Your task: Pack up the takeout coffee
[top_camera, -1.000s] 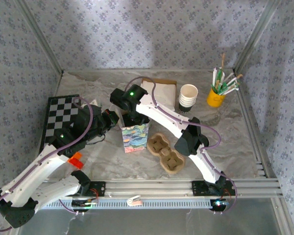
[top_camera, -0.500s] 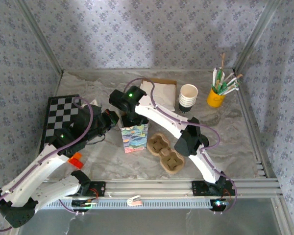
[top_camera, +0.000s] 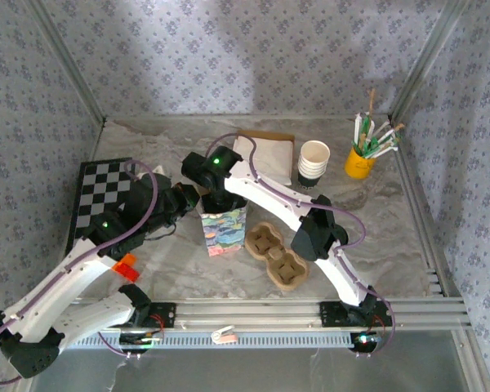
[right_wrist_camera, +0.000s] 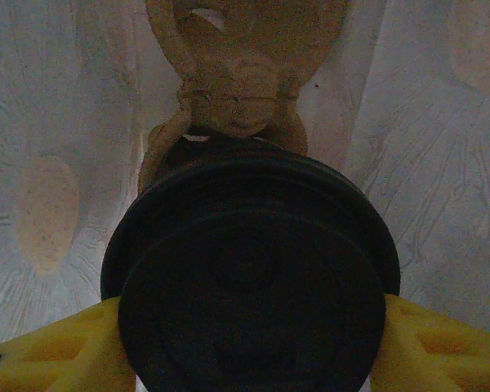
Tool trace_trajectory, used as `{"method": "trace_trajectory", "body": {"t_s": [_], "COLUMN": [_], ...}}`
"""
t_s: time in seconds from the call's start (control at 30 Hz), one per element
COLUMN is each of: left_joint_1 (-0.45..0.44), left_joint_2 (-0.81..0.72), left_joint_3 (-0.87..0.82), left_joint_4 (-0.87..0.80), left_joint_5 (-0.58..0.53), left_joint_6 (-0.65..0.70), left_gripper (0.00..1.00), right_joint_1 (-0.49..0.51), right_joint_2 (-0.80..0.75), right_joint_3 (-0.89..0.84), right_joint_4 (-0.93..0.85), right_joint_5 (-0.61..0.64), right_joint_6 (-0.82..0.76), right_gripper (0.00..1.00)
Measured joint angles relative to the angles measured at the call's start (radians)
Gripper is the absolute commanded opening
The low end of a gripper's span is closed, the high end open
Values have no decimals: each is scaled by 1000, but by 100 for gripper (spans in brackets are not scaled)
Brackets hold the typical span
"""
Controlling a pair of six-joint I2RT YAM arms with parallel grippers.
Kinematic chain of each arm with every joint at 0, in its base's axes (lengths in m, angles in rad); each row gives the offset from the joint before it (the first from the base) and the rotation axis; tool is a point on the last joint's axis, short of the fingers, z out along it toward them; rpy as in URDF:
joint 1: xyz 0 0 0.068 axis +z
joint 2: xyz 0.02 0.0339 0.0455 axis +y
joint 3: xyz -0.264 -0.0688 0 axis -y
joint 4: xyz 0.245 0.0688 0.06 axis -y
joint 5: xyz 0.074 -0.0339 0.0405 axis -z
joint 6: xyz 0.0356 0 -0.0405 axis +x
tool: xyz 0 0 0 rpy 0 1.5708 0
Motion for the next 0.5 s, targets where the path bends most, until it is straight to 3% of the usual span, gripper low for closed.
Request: {"method": "trace_trajectory", "body": {"t_s": [0.13, 0.3, 0.5], "left_joint_1": [0, 0, 0], "left_joint_2": [-3, 1, 6], "left_joint_3": [7, 13, 15], "left_joint_4": [-42, -65, -62], "left_joint_5": [0, 9, 24], "left_joint_6": [14, 34, 49], "left_gripper": [17, 5, 0], "right_joint_1": [0, 0, 2], "right_joint_2": [-1, -1, -6], "right_joint_3": [0, 21, 37], "right_joint_4": [-2, -10, -13], "right_joint_5": [2, 3, 0], "right_joint_6": [0, -1, -7], "right_gripper": [54, 53, 53]}}
